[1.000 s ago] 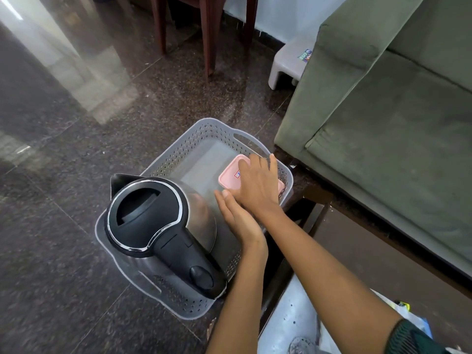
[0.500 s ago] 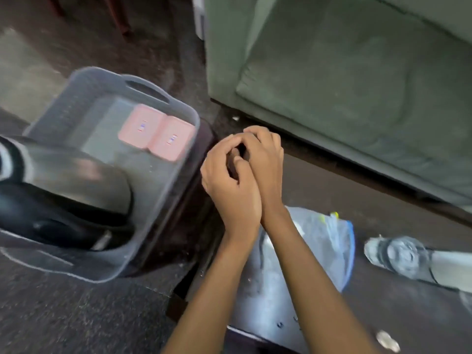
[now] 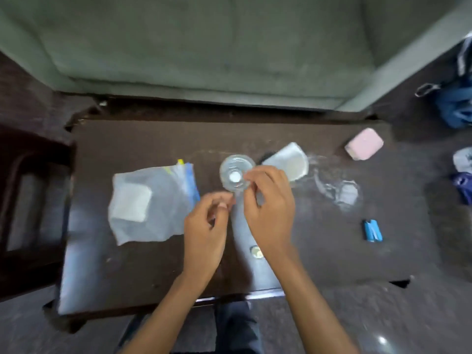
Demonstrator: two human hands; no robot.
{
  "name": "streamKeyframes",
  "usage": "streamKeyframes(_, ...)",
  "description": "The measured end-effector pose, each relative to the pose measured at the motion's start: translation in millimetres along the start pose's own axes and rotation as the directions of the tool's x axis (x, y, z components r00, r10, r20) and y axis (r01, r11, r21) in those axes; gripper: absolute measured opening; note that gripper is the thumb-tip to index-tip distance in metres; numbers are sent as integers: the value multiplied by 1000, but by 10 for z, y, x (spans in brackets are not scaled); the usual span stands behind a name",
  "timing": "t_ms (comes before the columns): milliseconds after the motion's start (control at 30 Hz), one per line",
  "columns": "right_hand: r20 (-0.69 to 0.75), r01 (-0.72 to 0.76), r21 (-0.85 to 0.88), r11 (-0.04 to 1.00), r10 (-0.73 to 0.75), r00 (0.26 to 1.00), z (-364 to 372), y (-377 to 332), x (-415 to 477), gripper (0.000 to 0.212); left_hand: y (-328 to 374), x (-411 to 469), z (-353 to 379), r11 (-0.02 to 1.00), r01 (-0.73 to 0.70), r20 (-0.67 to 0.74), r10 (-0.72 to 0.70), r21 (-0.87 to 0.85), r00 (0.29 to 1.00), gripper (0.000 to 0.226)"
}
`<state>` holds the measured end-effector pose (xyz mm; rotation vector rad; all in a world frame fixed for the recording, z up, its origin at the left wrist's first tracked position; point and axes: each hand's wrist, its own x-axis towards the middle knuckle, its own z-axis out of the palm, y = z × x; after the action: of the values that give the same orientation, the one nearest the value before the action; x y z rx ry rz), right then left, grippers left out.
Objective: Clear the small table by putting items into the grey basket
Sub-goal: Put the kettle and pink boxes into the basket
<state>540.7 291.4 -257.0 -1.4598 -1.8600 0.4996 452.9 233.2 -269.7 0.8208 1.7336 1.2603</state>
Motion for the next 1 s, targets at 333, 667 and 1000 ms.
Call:
streamKeyframes(333, -43, -290, -308, 906, 291, 956, -957, 2092, 393, 19, -221, -133, 824, 954, 79, 274, -161, 288, 948, 29)
streamKeyframes(667, 89, -465, -483, 742, 571, 816, -771, 3054, 1163, 77, -49, 122, 1043, 947, 22, 284, -118, 320, 952, 32)
streamKeyframes(1000, 60, -533, -507, 677, 645, 762, -682, 3302, 1476, 103, -156, 77, 1062, 937, 78, 315, -192, 341, 929, 31)
